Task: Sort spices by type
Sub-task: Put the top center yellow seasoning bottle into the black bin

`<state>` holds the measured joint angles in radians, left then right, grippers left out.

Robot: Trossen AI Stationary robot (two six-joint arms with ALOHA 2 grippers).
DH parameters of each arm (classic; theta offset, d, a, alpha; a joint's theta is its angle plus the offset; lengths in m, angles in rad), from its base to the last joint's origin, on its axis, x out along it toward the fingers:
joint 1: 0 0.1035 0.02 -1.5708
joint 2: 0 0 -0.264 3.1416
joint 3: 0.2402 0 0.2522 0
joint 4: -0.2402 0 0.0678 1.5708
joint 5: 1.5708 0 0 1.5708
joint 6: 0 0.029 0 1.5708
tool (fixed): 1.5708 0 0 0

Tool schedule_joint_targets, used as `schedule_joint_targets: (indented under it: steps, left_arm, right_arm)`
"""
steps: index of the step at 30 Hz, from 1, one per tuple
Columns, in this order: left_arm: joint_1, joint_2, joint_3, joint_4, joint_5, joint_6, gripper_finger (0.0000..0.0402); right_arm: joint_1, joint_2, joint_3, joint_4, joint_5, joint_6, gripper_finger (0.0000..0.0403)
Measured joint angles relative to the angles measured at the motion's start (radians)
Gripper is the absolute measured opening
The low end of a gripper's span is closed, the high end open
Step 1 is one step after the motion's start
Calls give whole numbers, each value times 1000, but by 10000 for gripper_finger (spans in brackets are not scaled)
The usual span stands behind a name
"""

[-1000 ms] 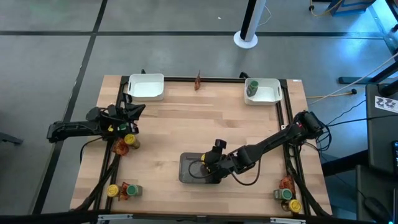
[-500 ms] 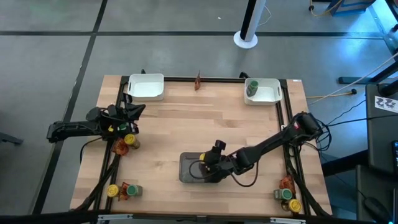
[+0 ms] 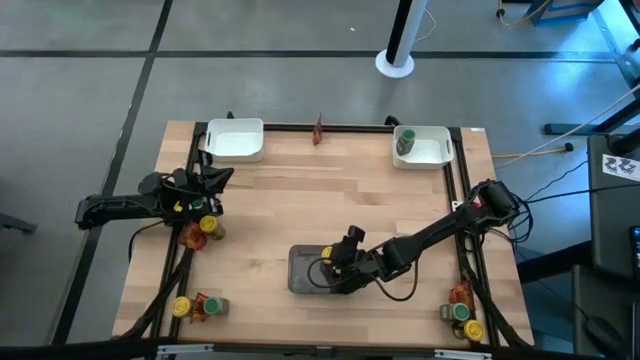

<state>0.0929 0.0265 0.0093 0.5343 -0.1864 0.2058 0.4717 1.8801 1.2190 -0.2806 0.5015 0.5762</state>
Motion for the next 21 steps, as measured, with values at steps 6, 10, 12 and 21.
schedule_joint_targets:
  steps: [6,10,12,21]
  left_arm:
    - [0,0,0,0,0,-1,4]
    - [0,0,0,-1,0,-9,4]
    - [0,0,0,0,0,-16,4]
    - [0,0,0,0,0,-16,4]
  right_arm:
    - [0,-4,-1,-3,-7,3,248]
    - [-1,-23,-4,-11,-26,3,250]
    - [-1,-33,-5,-16,-33,4,257]
    - [-2,-41,-7,-14,-49,23,295]
